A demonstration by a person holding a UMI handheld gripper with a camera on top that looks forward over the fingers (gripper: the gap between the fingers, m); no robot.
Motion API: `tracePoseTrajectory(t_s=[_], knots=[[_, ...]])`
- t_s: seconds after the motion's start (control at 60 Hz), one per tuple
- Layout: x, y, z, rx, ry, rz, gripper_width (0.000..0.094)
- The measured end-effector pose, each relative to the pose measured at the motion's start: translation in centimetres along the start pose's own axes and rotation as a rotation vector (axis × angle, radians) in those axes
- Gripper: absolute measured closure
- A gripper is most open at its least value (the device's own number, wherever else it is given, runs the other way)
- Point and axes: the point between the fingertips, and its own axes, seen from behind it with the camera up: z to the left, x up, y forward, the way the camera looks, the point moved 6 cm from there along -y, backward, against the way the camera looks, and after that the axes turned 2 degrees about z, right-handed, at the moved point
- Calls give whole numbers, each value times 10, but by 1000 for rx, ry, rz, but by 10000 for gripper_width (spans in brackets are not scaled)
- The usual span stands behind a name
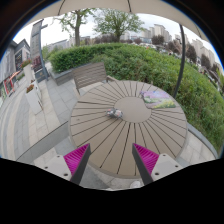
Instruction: Arrange mouse
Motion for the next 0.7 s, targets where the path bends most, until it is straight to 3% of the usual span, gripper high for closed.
tracePoseTrajectory(t_s=[0.417, 0.7], knots=[[6, 95, -15, -71, -3, -101, 73], [34, 176, -30, -61, -23, -143, 78]])
